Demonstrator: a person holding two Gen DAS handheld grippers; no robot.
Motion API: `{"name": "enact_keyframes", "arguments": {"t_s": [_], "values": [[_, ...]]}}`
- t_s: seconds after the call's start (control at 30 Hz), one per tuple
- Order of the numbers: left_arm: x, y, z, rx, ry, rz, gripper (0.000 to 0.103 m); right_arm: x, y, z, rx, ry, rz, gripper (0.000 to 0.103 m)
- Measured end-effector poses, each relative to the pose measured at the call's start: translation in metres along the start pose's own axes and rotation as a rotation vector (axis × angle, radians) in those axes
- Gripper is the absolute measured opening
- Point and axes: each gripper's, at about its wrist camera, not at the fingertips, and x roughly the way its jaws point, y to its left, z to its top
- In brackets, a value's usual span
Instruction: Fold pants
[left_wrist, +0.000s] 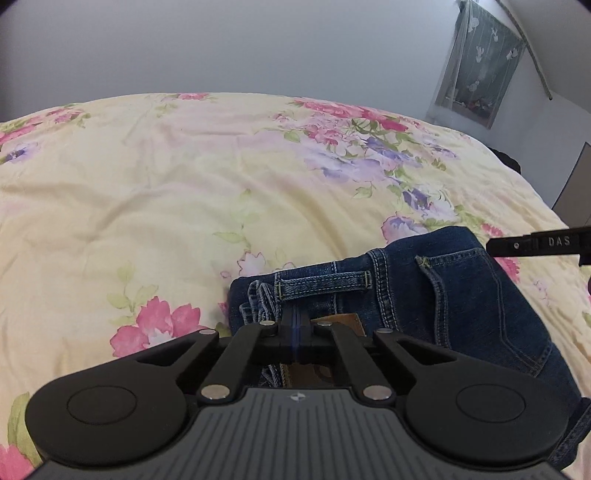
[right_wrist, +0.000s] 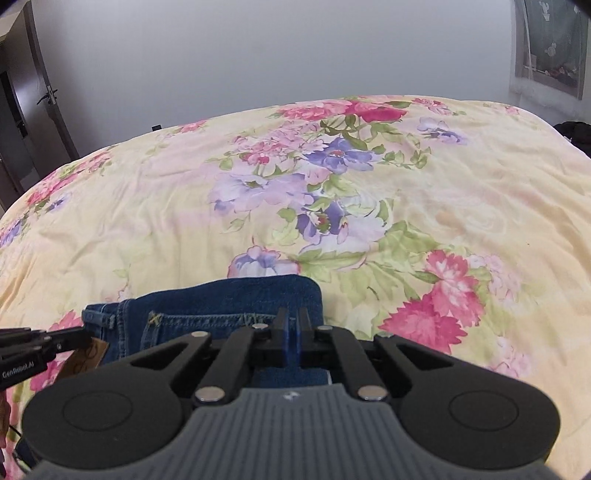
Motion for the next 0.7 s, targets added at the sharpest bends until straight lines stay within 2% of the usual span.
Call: {"name": "enact_keyframes", "arguments": {"t_s": [0.07, 0.2, 0.33, 0.4, 0.5, 0.7], "values": [[0.005, 0.0, -0.002, 0.015, 0.011, 0.004, 0.0, 0.019, -0.003, 0.003, 0.037, 0.01, 0.001, 0.0], [0.012, 0.008, -0.002, -0.001, 0.02, -0.025, 0.001, 0.058, -0.006, -0.002, 0.069, 0.083, -0.01, 0.0], [0.009, 0.0, -0.002, 0.045, 0.018, 0.0, 0.001, 0.055, -0.003, 0.002, 0.046, 0.096, -0.02, 0.0], [0.004, -0.007, 0.002, 0.083, 0.03, 0.028, 0.001, 0.038, -0.005, 0.003, 0.06, 0.076, -0.016, 0.0], [-0.015, -0.021, 0.001, 0.173, 0.025, 0.109, 0.002, -0.002, 0.0, -0.007, 0.032, 0.015, -0.02, 0.0], [-0.08, -0.04, -0.027, 0.166, -0.034, 0.04, 0.003, -0.096, -0.001, -0.06, 0.012, -0.08, -0.01, 0.0]]}}
